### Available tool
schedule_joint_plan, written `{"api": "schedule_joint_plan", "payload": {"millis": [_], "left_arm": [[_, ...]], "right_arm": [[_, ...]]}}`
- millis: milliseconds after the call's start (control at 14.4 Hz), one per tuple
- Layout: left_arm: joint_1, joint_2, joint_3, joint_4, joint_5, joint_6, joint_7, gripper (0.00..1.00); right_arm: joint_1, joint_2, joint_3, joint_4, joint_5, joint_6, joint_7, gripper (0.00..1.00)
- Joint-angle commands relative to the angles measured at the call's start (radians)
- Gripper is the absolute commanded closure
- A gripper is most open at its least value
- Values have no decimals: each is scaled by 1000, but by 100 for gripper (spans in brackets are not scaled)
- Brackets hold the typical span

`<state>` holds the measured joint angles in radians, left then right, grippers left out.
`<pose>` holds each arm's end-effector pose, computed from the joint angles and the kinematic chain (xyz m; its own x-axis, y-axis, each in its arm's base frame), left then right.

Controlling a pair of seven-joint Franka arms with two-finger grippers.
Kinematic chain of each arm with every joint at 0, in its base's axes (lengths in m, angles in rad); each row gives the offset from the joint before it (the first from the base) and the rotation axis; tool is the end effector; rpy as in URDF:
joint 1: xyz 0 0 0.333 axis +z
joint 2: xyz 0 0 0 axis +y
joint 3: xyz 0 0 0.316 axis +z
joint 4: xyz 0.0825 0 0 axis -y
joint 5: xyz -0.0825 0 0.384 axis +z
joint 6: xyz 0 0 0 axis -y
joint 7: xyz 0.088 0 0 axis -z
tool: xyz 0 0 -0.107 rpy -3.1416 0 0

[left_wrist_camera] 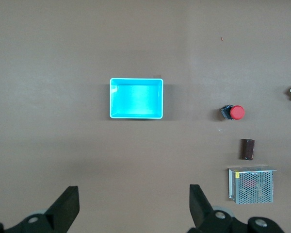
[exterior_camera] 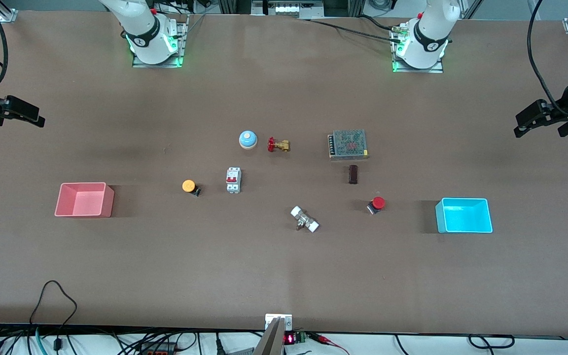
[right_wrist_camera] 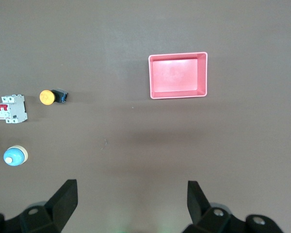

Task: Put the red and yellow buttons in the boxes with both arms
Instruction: 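Reach the right gripper to the yellow button while the left gripper reaches the red button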

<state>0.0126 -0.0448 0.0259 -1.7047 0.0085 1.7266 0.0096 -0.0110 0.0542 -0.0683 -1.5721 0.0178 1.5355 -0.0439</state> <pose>0.5526 0.0224 0.5995 0.9974 0.0275 0.0666 0.0281 -0.9996 -0.0079 0.5638 -0.0418 0.5907 0.9954 -0.0347 -0.0898 -0.0364 -0.9992 -0.0180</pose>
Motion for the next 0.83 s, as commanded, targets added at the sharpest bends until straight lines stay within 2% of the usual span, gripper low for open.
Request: {"api": "schedule_joint_plan", "payload": {"millis": [0, 348, 557, 765], "left_arm": [[-3, -9, 3, -10, -12, -5, 7, 0], [-5, 64, -50, -12, -12, 54, -100, 0], [-6, 161, -109, -9, -10, 129, -221, 0], [-14, 250, -149, -9, -10, 197, -333, 0]], "right_arm": [[-7, -33, 8, -32, -5, -18, -5, 0], [6, -1, 22, -32, -5, -9, 25, 0], [107, 84, 24, -34, -4, 30, 110, 0], [209, 200, 24, -34, -4, 135, 183, 0]]}}
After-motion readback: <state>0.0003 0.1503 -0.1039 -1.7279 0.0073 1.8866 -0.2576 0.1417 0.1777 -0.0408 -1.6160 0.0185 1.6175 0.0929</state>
